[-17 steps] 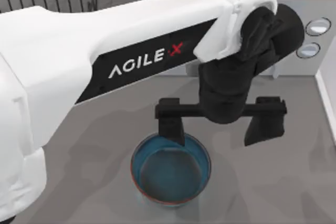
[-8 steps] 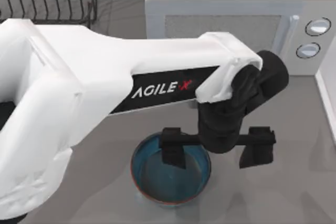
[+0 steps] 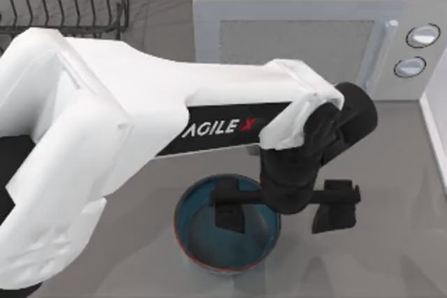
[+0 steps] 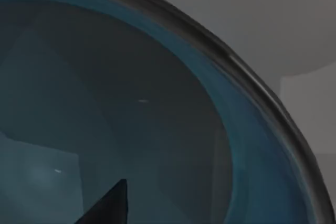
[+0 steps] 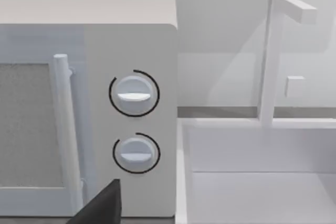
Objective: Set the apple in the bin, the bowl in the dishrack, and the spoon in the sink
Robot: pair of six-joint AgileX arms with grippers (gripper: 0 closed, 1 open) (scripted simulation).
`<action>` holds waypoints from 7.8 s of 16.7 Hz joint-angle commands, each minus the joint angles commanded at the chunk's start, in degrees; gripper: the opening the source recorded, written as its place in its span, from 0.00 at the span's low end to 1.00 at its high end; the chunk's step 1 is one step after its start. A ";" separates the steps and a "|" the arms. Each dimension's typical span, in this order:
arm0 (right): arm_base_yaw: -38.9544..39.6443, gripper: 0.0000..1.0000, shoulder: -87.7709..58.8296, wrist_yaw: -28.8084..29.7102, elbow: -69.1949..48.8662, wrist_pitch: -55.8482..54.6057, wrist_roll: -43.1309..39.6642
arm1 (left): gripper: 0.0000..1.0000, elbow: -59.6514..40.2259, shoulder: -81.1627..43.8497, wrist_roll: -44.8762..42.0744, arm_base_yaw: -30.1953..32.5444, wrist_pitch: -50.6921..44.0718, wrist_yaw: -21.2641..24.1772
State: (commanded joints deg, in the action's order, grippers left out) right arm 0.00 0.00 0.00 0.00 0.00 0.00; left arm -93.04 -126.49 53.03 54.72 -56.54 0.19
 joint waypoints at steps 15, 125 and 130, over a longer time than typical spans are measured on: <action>0.00 1.00 0.00 0.00 0.00 0.00 0.00 | 0.00 0.00 0.00 0.00 0.00 0.00 0.00; 0.00 1.00 0.00 0.00 0.00 0.00 0.00 | 1.00 53.74 54.48 -53.48 -59.14 91.93 2.45; 0.00 1.00 0.00 0.00 0.00 0.00 0.00 | 1.00 63.62 74.22 -53.63 -56.81 82.97 2.92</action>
State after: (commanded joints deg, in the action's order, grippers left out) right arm 0.00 0.00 0.00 0.00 0.00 0.00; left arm -29.42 -52.26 -0.61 -2.09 26.43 3.11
